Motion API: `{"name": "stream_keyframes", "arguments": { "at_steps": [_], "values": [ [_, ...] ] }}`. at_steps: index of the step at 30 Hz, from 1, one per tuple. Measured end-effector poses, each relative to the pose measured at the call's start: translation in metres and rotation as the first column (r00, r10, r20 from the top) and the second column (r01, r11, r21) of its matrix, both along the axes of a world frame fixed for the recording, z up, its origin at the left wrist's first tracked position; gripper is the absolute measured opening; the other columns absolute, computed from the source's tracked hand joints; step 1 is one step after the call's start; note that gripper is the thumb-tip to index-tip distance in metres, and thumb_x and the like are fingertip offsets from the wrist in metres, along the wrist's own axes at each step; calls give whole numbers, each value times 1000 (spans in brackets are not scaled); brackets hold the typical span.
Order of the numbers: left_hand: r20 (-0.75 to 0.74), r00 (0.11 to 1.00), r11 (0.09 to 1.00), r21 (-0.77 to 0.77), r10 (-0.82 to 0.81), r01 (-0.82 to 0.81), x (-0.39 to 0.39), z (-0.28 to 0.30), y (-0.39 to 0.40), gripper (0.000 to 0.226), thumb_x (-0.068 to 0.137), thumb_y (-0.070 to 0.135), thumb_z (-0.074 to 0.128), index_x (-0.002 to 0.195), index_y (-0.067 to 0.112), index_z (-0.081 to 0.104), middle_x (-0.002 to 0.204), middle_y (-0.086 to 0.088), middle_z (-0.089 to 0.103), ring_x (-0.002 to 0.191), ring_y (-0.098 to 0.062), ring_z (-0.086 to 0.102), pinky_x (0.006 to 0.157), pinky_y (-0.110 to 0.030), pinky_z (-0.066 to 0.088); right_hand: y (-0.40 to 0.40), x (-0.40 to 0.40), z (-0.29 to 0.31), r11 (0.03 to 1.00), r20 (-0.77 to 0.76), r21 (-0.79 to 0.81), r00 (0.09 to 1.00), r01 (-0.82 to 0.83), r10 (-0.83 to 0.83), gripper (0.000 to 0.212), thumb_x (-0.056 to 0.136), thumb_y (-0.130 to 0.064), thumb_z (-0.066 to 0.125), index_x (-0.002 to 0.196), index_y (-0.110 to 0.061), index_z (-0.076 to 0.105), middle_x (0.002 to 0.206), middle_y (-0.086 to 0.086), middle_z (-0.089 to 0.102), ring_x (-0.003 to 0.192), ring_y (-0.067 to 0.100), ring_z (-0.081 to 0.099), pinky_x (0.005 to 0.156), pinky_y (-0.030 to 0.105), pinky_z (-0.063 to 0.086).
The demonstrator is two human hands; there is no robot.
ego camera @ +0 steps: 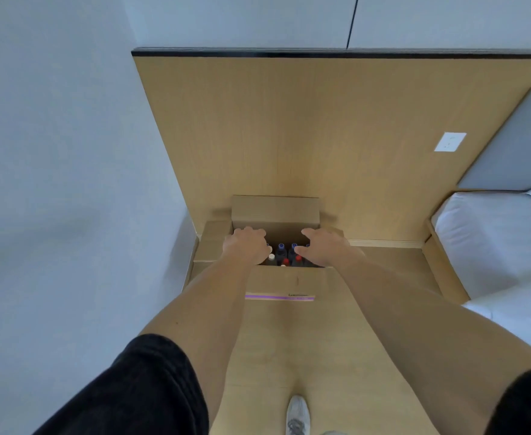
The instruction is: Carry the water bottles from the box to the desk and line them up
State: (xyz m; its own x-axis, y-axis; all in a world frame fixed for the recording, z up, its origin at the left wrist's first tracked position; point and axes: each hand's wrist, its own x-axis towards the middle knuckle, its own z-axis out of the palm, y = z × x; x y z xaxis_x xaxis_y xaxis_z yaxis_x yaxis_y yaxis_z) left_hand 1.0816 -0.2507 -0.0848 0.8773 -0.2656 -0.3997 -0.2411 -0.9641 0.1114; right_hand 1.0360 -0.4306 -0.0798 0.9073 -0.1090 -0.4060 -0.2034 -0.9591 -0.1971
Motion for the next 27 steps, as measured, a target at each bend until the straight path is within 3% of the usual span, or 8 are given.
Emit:
{"name": "stream_keyframes", "arguments": {
  "at_steps": [4,16,22,27],
  "values": [
    [-15,1000,1000,6,18,-18,42,-2,-24,52,104,42,43,151,22,40,152,-11,43,138,-33,40,111,-48,38,-25,51,-4,1000,-28,14,999,-15,15,64,101,-52,44,156,-22,29,155,8,42,139,31,41,110,46,38],
    [-48,998,998,50,-43,45,157,-32,-52,54,104,44,42,153,21,38,147,-13,47,133,-34,45,107,-49,44,-54,157,-35,999,-94,43,996,2,2,65,100,-55,43,157,-27,25,156,6,39,141,32,39,108,48,37],
    [-107,989,995,-4,-98,98,237,-56,-57,50,102,43,42,146,18,45,141,-13,52,128,-33,49,103,-49,45,-58,223,-46,994,-147,49,985,97,-89,70,99,-56,46,159,-30,21,162,6,30,146,32,33,114,48,32],
    [-151,983,994,-55,-107,99,294,-76,-56,54,102,44,44,150,20,41,150,-12,47,135,-33,47,110,-50,41,-55,271,-55,992,-163,47,981,114,-105,69,98,-54,48,158,-30,24,161,6,32,145,32,34,114,46,32]
  ]
}}
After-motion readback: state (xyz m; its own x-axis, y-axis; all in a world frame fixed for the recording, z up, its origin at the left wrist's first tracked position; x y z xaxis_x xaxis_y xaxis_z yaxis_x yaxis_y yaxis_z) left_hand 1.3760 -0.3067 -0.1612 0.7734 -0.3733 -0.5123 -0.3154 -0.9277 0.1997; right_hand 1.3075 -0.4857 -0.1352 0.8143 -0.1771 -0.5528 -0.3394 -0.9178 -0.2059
